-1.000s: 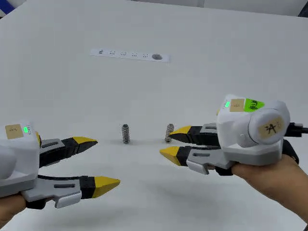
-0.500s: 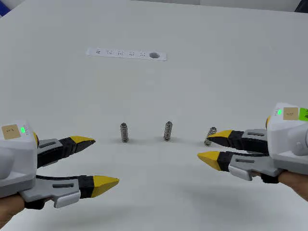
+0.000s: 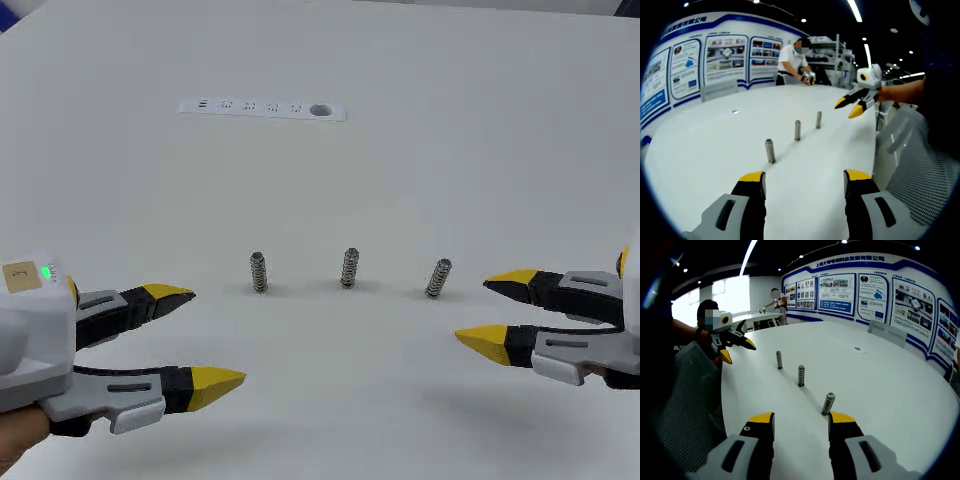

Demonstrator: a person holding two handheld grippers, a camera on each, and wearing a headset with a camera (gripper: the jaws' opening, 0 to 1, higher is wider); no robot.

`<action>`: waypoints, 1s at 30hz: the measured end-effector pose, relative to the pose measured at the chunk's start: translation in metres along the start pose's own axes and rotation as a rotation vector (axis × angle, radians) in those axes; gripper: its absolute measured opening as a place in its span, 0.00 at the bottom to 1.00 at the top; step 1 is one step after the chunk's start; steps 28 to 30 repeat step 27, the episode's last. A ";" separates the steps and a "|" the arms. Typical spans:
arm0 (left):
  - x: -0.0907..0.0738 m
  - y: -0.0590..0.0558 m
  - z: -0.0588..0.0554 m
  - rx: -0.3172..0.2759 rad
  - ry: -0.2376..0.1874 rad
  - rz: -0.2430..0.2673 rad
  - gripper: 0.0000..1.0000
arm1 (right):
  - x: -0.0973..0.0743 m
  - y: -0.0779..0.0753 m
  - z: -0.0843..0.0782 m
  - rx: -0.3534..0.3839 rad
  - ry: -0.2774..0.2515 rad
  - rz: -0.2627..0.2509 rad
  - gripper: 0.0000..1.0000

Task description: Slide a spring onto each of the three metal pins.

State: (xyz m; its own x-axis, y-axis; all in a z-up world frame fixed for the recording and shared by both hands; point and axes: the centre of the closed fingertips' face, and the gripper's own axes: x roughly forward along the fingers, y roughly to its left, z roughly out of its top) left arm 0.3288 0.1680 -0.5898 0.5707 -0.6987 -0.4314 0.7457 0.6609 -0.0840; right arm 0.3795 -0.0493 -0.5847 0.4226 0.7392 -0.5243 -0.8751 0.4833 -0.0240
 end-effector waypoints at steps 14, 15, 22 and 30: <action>0.000 0.001 -0.001 -0.007 0.002 0.002 0.65 | 0.000 0.002 0.002 0.030 -0.018 0.019 0.53; -0.001 0.001 -0.002 -0.008 0.002 0.002 0.65 | 0.000 0.002 0.002 0.031 -0.018 0.021 0.53; -0.001 0.001 -0.002 -0.009 0.003 0.003 0.65 | 0.000 0.000 0.004 0.034 -0.022 0.021 0.54; -0.001 0.001 -0.002 -0.009 0.004 0.003 0.65 | 0.000 0.001 0.004 0.033 -0.021 0.024 0.55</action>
